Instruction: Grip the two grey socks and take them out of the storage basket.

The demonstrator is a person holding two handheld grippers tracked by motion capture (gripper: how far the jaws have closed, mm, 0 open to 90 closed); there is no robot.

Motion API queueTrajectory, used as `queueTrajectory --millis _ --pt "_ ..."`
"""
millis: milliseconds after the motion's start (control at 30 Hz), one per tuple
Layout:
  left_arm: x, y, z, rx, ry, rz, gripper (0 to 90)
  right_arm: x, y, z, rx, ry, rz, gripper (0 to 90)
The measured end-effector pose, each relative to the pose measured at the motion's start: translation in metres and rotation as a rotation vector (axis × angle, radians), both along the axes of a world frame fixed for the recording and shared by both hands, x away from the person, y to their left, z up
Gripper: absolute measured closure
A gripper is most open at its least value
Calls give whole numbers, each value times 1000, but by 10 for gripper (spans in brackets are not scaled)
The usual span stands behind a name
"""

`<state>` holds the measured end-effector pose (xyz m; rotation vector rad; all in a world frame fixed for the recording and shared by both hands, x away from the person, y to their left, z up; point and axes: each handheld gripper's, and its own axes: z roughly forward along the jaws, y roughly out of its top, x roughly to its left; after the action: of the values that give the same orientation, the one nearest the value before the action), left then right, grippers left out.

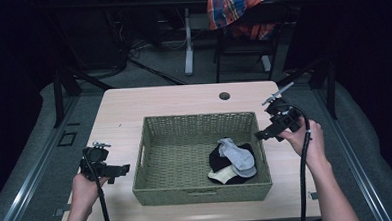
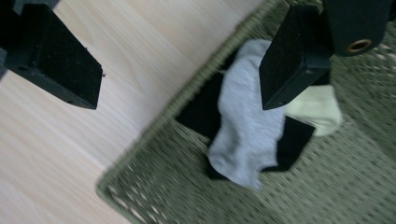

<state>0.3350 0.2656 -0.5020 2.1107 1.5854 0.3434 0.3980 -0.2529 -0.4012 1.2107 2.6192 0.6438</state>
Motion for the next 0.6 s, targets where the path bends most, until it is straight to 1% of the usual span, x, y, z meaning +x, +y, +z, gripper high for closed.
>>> queueTrajectory --millis 100,133,167,200,267,300,333,400,467,500,533,567,600 --pt "0 -1 0 4 0 2 3 5 17 8 -18 23 43 129" --pt "0 -2 0 6 1 -2 2 10 22 11 -2 51 49 123" --pt "0 -2 0 7 1 -3 2 12 26 12 14 61 48 135" --pt "0 -2 0 8 1 -4 2 15 33 12 26 76 61 137" --pt "0 -2 0 8 0 -5 2 20 49 12 -22 88 100 136" --pt "0 -2 0 8 0 -5 2 20 49 12 -22 88 100 136" --pt "0 -1 -1 7 5 -5 2 23 60 10 -28 101 118 136" --pt "0 -1 -1 6 2 -3 2 24 67 8 -17 101 123 138" --pt "-1 -1 -1 9 -5 -5 3 24 73 2 -15 105 124 140" --pt "-1 -1 -1 7 -5 -6 3 24 75 -1 -34 119 130 140" --pt "-1 0 -1 6 -2 -5 3 25 75 -4 -43 124 132 141" --pt "-1 0 -1 6 -2 -4 3 25 75 -9 -24 131 129 144" --pt "-1 0 -1 6 -2 -4 3 26 75 -10 -29 138 136 145"
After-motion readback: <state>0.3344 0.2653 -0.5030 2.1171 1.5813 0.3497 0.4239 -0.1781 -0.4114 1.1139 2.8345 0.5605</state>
